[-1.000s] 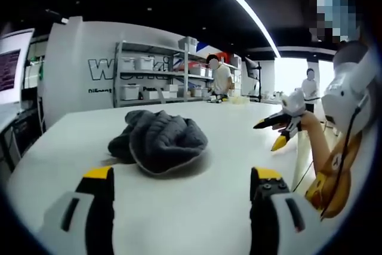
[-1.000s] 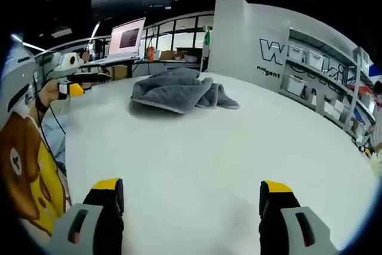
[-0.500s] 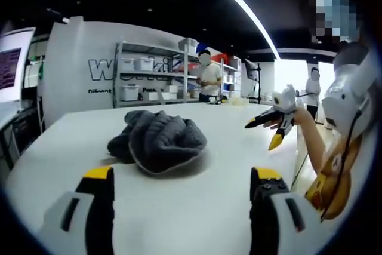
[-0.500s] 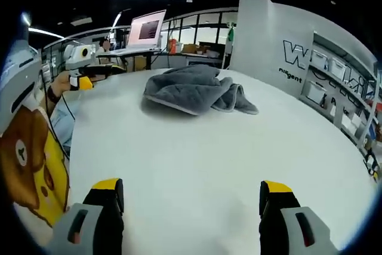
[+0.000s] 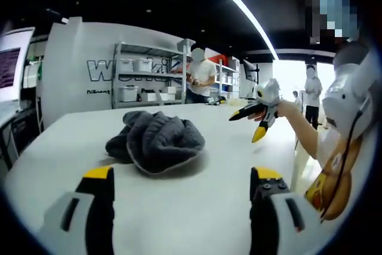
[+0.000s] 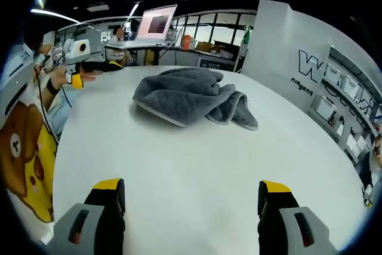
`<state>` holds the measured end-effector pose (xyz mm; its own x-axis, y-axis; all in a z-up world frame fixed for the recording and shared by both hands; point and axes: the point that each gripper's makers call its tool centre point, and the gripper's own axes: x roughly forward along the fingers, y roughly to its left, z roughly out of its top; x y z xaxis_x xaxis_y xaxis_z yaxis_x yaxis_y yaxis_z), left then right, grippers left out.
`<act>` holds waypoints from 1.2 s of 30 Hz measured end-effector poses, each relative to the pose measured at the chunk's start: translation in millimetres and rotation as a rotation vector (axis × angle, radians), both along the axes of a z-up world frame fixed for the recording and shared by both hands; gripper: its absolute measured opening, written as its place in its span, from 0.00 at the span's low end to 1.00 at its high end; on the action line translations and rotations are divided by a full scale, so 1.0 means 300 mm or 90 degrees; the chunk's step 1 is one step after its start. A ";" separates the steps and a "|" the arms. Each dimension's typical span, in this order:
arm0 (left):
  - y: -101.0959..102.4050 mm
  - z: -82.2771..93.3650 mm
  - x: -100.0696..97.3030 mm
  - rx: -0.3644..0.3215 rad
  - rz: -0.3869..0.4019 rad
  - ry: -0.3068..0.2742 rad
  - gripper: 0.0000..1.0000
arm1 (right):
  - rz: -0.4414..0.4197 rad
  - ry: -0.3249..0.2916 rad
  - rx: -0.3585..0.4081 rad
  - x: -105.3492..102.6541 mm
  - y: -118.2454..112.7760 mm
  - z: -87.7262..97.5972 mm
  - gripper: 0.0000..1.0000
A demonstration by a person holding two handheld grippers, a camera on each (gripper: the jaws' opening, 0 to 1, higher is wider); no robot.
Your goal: Fold the towel on the table until its edges align and the towel forms a compact rectangular stack.
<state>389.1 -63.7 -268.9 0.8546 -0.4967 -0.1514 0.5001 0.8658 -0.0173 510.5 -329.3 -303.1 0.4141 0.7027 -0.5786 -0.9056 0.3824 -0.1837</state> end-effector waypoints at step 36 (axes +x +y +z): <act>0.007 0.007 0.000 -0.005 0.001 -0.005 0.98 | 0.077 0.024 -0.004 0.216 0.164 -0.016 0.91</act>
<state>389.0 -61.5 -266.9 0.8564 -0.4966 -0.1413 0.4990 0.8664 -0.0208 575.4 -280.2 -307.8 0.3039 0.7420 -0.5975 -0.9514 0.2686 -0.1504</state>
